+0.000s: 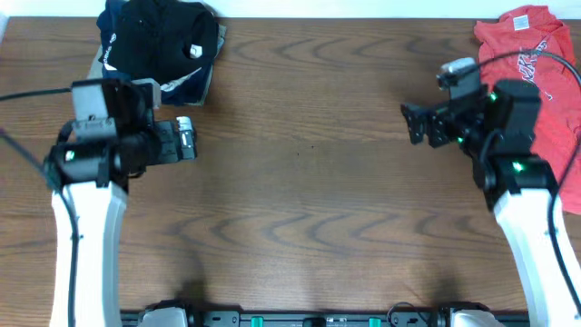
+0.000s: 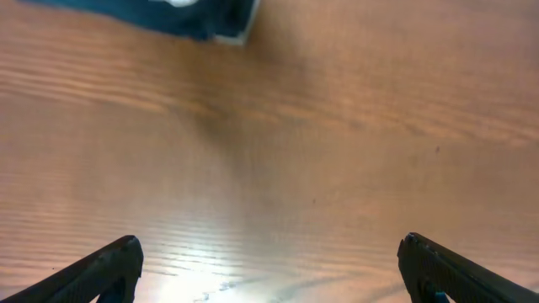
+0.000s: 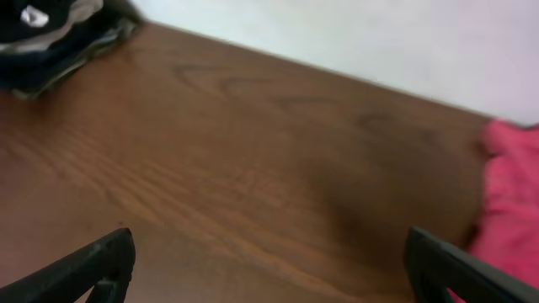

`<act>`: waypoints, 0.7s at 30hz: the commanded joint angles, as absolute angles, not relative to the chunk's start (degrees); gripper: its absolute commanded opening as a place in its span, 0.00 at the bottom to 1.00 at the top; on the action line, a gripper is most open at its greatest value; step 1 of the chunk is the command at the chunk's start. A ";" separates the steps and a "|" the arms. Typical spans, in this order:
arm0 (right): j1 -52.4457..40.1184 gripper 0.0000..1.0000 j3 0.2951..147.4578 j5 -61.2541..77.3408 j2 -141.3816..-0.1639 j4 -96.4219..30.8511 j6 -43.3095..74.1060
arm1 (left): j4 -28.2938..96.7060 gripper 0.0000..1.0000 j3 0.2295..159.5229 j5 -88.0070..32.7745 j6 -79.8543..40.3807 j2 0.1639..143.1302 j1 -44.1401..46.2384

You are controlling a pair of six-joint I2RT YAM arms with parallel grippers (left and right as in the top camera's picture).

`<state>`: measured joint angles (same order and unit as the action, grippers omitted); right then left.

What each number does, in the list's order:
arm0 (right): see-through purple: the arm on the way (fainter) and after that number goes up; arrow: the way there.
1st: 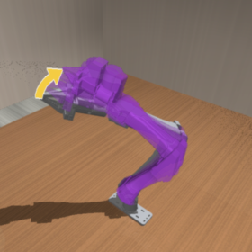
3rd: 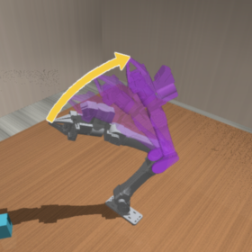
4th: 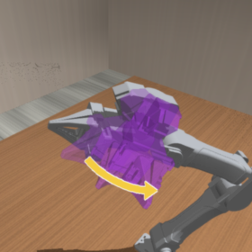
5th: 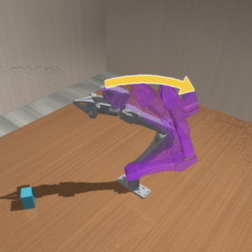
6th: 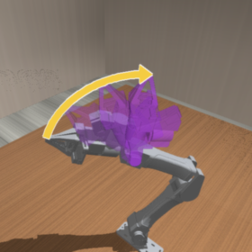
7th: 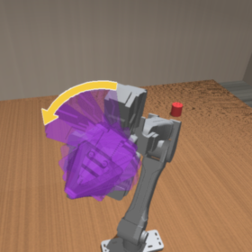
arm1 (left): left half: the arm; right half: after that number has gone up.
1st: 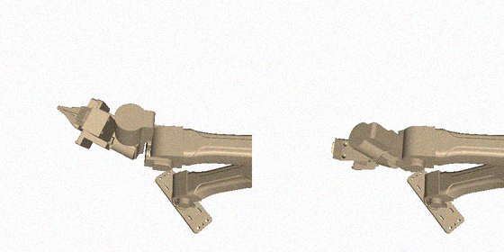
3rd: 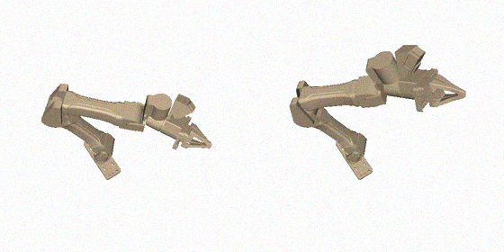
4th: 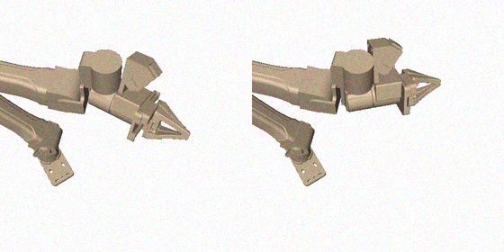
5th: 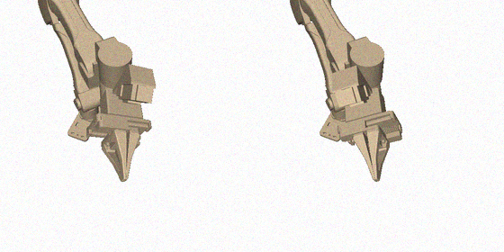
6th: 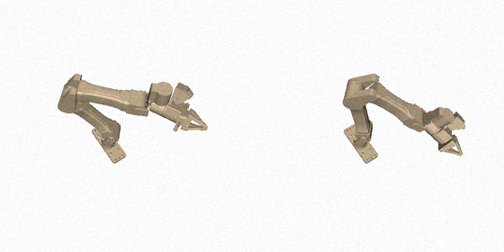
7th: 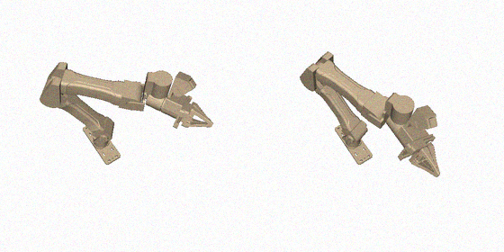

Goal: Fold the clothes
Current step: 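Reach the right gripper to the orange shirt and grasp its edge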

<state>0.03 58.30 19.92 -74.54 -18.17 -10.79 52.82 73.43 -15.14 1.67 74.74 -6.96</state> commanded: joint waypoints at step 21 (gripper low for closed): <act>13.76 0.84 59.27 -4.25 -99.94 -5.19 1.87 | 47.62 0.98 74.37 -26.57 1.61 85.19 -6.76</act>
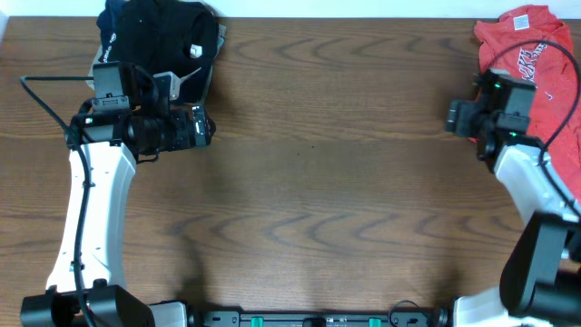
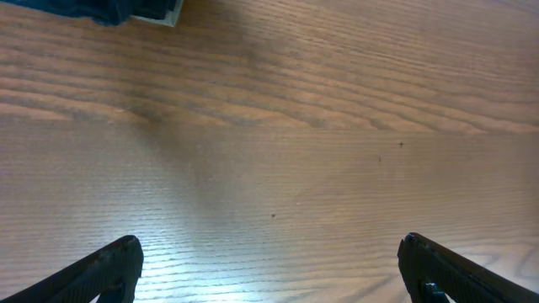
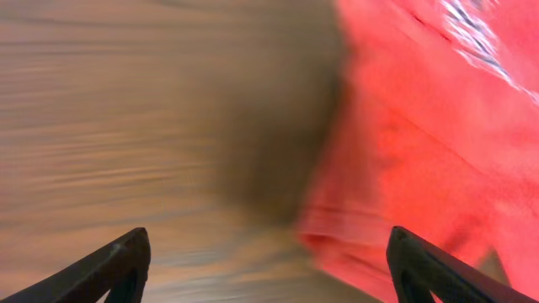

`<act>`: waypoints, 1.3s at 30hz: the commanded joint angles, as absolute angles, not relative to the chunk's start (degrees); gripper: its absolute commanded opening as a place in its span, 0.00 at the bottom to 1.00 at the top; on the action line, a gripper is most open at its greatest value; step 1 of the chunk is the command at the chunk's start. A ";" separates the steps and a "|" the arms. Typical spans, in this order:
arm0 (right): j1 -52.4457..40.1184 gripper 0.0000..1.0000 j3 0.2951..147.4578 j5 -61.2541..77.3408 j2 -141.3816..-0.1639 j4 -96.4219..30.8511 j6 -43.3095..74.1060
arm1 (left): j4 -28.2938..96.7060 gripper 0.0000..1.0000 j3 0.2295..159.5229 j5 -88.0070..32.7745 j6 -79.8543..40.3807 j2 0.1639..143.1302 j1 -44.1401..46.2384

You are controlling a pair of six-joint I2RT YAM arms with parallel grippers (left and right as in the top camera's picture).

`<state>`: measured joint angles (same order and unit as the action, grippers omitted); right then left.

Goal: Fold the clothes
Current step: 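Reach the right gripper to the orange shirt and grasp its edge, then drag the orange shirt with the right gripper to table center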

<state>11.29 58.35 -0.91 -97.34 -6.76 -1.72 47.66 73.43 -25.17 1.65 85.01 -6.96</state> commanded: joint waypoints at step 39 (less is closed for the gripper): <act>11.51 0.01 66.81 11.77 -103.77 -8.36 8.80 | 46.00 0.98 74.37 -26.37 1.58 85.19 -6.79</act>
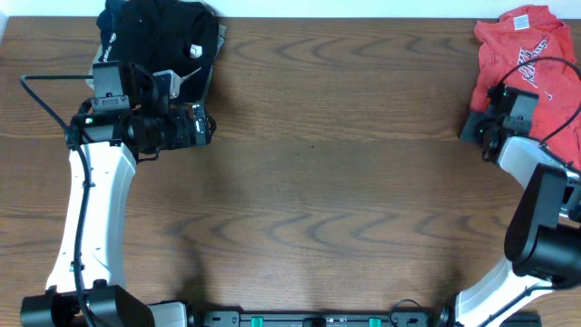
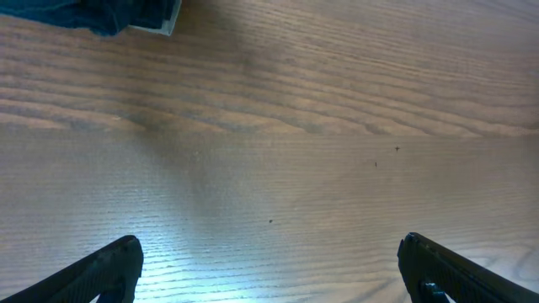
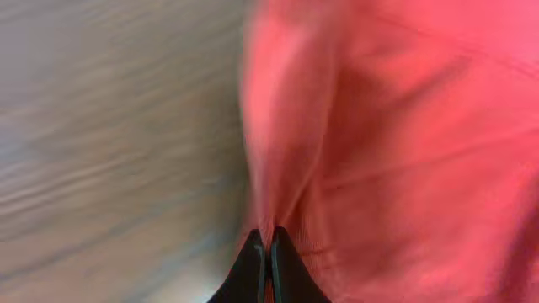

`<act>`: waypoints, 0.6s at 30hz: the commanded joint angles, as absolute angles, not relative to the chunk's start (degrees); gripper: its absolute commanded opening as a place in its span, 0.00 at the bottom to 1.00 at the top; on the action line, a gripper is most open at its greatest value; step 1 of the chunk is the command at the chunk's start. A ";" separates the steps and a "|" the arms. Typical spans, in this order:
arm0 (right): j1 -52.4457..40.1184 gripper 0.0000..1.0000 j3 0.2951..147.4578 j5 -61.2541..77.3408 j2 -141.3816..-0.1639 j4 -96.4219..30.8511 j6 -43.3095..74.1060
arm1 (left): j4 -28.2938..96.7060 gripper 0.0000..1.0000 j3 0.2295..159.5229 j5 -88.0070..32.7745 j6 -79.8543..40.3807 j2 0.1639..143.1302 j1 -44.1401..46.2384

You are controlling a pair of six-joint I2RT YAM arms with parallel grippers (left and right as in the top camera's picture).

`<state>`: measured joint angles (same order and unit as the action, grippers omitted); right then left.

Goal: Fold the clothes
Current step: 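Drag the orange shirt with the right gripper to table center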

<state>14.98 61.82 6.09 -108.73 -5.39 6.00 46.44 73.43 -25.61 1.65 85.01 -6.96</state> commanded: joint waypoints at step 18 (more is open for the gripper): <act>-33.74 0.01 80.18 39.48 -101.73 -32.42 2.35 | 44.84 0.98 74.39 -21.37 1.61 85.17 -15.55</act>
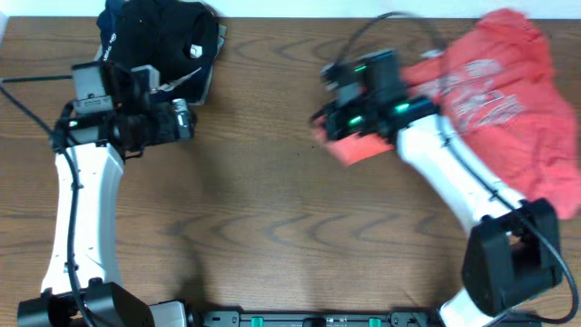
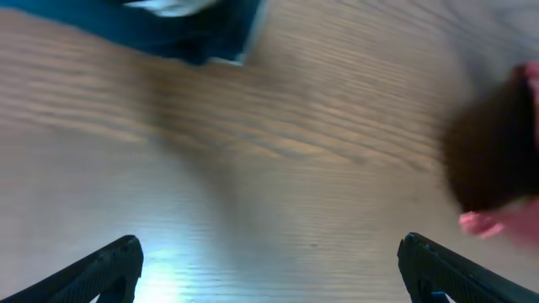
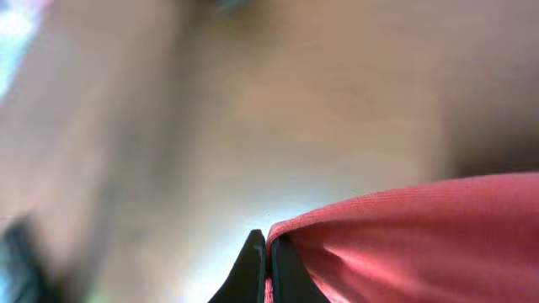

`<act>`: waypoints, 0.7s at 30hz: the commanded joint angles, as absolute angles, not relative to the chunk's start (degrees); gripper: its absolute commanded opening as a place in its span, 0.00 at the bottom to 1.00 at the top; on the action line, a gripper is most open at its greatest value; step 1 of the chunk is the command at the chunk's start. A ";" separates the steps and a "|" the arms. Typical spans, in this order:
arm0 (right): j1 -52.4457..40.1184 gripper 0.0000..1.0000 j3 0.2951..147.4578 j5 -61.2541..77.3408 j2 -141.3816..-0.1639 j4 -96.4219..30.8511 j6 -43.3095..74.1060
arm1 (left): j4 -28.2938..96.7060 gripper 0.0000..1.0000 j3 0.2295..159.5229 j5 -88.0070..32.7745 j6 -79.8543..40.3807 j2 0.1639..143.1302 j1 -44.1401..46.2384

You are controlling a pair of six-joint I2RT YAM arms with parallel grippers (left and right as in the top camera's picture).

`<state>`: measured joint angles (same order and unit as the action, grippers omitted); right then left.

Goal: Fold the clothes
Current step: 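Drag the orange shirt with the right gripper to table center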

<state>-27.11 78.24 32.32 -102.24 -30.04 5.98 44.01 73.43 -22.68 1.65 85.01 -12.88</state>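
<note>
A red shirt (image 1: 490, 100) with a white print is stretched from the table's right side toward the middle. Its leading edge (image 3: 404, 227) is pinched in my right gripper (image 1: 331, 127), which is shut on it near the table's centre. In the right wrist view the closed fingers (image 3: 268, 269) hold the red hem above the wood. My left gripper (image 2: 269, 273) is open over bare wood at the left, its fingertips (image 2: 101, 269) wide apart. In the overhead view the left gripper (image 1: 186, 123) sits just below the dark pile.
A pile of dark folded clothes (image 1: 159, 41) lies at the back left corner; its blue edge (image 2: 181, 34) shows at the top of the left wrist view. The brown wooden table (image 1: 272, 236) stretches between the arms.
My right gripper was shut on the red shirt's edge at the far right; now it is near the table's centre with the shirt drawn out behind it. The left arm has shifted slightly left.
Both grippers were open over the table, the red shirt heaped at the back right. Then the right gripper was open beside the shirt. Then it was shut on the shirt's edge. Now the shirt is spread leftward toward the centre.
</note>
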 commanded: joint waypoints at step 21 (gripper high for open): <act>-1.89 0.69 101.25 12.88 -102.41 -65.76 3.09 | 49.76 0.99 74.26 -21.52 9.52 84.01 -4.25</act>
<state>-5.87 103.04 13.69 -101.91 -65.17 2.59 49.87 73.43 -22.33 6.09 84.95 -8.08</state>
